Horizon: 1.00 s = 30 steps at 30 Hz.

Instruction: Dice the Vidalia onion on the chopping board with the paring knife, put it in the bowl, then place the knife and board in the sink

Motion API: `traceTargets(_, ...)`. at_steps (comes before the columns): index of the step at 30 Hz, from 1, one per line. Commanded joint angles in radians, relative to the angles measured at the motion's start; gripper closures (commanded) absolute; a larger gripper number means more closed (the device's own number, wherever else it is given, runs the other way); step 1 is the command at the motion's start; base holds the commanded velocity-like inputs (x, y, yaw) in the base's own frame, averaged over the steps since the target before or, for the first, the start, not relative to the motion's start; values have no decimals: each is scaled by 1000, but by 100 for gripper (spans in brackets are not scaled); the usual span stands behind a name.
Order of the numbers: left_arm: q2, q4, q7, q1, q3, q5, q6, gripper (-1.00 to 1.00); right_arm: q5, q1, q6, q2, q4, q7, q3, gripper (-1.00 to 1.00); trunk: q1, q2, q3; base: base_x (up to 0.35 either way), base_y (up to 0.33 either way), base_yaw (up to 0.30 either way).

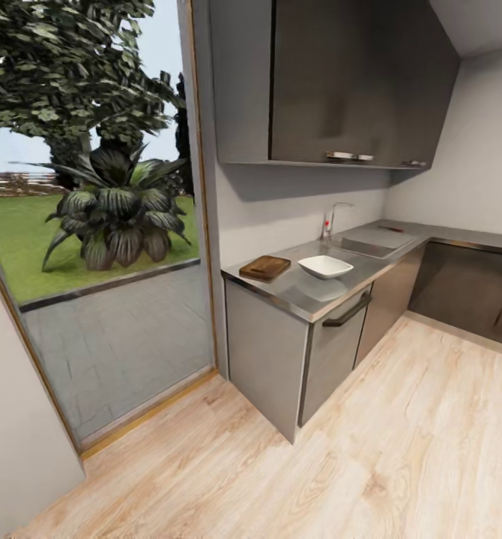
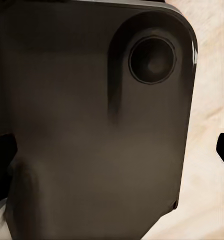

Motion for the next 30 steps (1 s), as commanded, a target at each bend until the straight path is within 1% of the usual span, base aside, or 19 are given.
traceTargets(1,0,-1,0,0,0,0,0,-100,0,0,-1,0,-1,0,0,-100,0,0,-1,-138,-312,0)
traceTargets(9,0,-1,1,0,0,0,0,-100,0,0,-1,0,-2,0,0,-100,0,0,-1,-70,-330,0)
traceTargets(30,1,-1,3,0,0,0,0,-100,0,0,-1,0,-2,0,0,-100,0,0,-1,-3,-342,0)
